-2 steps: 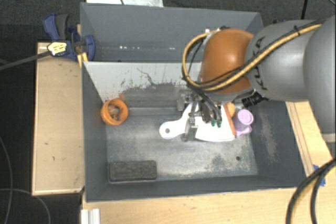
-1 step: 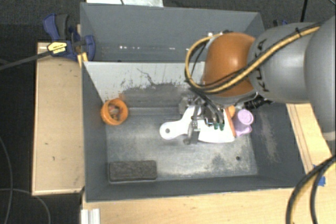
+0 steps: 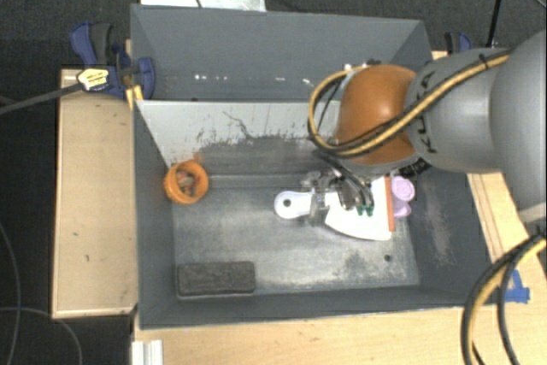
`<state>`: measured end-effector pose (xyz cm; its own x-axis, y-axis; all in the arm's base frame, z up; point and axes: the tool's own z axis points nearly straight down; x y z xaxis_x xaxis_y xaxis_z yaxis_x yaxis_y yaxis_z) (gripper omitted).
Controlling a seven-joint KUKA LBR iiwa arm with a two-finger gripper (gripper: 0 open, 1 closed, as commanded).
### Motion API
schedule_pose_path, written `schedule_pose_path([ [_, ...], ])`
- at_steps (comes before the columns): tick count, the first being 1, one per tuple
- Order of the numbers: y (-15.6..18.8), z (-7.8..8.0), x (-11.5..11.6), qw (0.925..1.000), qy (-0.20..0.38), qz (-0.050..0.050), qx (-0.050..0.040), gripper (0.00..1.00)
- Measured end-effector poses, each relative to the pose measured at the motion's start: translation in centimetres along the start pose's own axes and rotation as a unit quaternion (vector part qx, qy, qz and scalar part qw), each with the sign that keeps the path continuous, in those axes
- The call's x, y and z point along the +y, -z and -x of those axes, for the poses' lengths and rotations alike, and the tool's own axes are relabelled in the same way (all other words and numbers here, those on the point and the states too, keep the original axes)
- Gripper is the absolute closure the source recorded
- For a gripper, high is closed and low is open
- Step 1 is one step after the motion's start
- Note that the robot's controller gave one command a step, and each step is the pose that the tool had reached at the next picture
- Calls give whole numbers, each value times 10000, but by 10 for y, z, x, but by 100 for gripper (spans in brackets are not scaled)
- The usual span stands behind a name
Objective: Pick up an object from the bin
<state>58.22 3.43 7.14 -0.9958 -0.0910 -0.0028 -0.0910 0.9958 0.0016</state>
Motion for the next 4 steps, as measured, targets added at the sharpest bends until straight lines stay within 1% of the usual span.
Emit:
schedule_pose_path([
  [2,2,-1,0,10000,12,0,5,100],
  [3,33,-19,6,9972,741,-7,-37,100],
  [4,205,0,8,9965,836,-12,-45,100],
])
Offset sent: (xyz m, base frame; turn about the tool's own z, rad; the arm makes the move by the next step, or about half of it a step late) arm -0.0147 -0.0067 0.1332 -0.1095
